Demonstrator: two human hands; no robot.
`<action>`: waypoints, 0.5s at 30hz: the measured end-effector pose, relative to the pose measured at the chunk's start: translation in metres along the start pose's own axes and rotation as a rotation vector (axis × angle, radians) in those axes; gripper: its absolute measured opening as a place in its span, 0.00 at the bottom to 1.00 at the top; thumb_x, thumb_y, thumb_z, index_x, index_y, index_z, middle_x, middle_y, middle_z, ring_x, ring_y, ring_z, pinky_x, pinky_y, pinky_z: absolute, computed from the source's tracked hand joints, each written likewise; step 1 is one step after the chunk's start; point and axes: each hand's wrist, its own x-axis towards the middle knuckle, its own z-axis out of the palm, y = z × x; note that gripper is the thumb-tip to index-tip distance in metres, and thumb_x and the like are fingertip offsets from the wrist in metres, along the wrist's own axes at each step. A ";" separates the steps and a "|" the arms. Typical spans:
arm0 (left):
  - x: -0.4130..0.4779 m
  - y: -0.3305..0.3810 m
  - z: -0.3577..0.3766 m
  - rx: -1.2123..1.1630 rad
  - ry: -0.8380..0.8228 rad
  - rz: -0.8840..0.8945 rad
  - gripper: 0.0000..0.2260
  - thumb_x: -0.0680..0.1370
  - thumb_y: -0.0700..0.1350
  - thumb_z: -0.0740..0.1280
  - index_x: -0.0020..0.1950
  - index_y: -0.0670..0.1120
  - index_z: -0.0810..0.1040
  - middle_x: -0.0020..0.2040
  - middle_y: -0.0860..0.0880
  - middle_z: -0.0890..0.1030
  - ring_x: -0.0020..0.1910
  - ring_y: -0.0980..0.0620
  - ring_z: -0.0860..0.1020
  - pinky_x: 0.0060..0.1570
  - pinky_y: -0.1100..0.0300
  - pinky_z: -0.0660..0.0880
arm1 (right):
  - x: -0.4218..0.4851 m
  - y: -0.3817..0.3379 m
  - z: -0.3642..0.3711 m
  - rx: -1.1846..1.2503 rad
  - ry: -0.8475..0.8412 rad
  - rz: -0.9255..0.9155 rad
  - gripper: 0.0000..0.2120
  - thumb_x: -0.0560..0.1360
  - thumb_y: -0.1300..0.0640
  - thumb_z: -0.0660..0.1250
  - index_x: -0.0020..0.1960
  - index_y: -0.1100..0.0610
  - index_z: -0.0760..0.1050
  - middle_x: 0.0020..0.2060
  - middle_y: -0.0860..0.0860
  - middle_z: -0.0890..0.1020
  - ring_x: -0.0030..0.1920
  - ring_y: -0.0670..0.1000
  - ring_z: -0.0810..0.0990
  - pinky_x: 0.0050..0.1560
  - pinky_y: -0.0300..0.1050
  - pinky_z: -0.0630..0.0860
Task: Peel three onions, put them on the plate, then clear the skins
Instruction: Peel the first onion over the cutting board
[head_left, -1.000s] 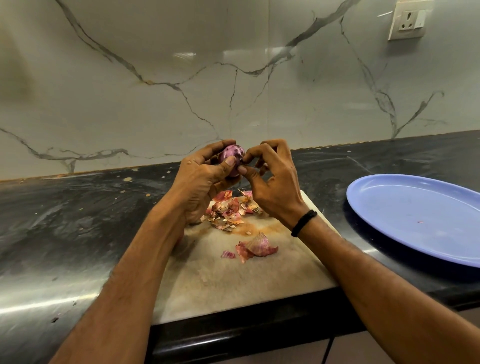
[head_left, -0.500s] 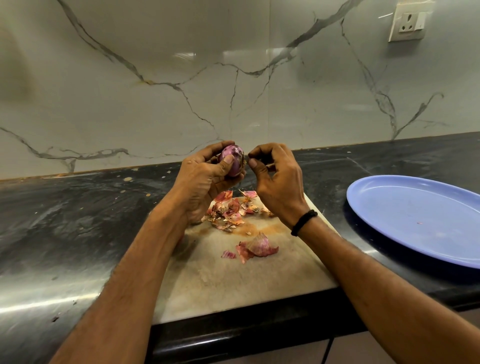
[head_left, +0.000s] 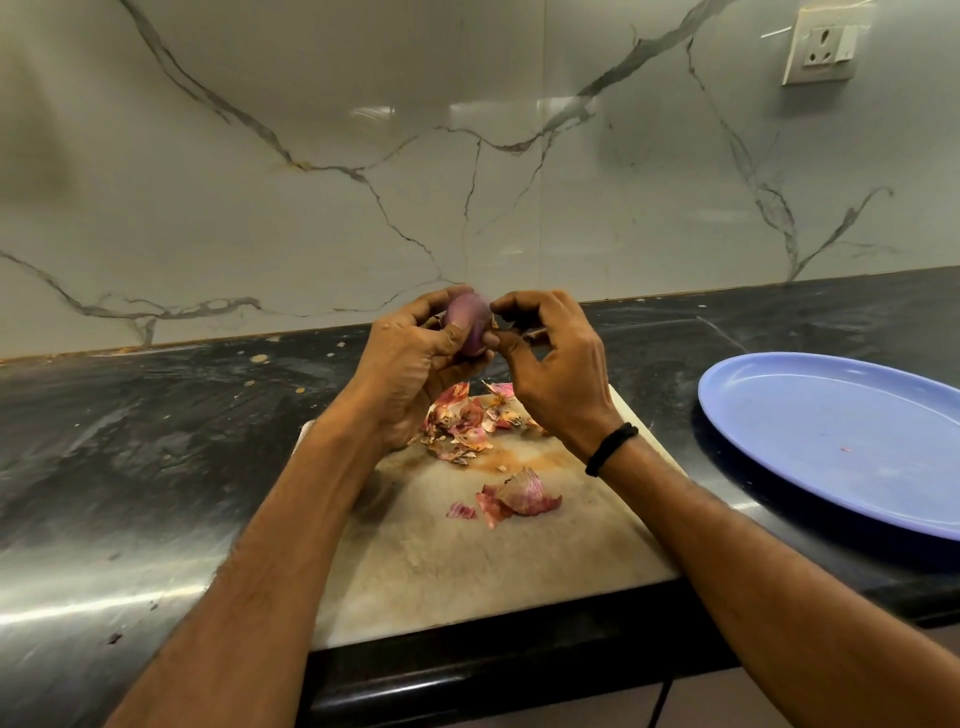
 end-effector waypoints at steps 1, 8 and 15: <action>0.000 0.000 0.000 0.007 -0.003 0.003 0.16 0.80 0.33 0.64 0.67 0.40 0.77 0.65 0.36 0.77 0.52 0.43 0.83 0.52 0.49 0.83 | 0.000 0.000 0.000 0.002 0.004 -0.003 0.11 0.74 0.60 0.71 0.55 0.61 0.78 0.51 0.54 0.78 0.49 0.47 0.77 0.50 0.31 0.75; 0.002 -0.004 0.000 0.040 0.004 0.011 0.16 0.78 0.32 0.66 0.65 0.41 0.78 0.66 0.35 0.76 0.61 0.33 0.79 0.53 0.47 0.83 | 0.001 -0.007 -0.006 0.146 0.072 0.122 0.13 0.75 0.68 0.68 0.57 0.60 0.72 0.47 0.50 0.81 0.49 0.44 0.82 0.52 0.38 0.79; 0.003 -0.008 0.001 0.129 0.011 0.047 0.17 0.77 0.32 0.68 0.64 0.43 0.79 0.66 0.38 0.75 0.63 0.37 0.78 0.53 0.48 0.83 | 0.001 -0.007 -0.006 0.129 0.077 0.115 0.21 0.72 0.70 0.71 0.60 0.59 0.68 0.46 0.50 0.82 0.47 0.44 0.82 0.50 0.34 0.78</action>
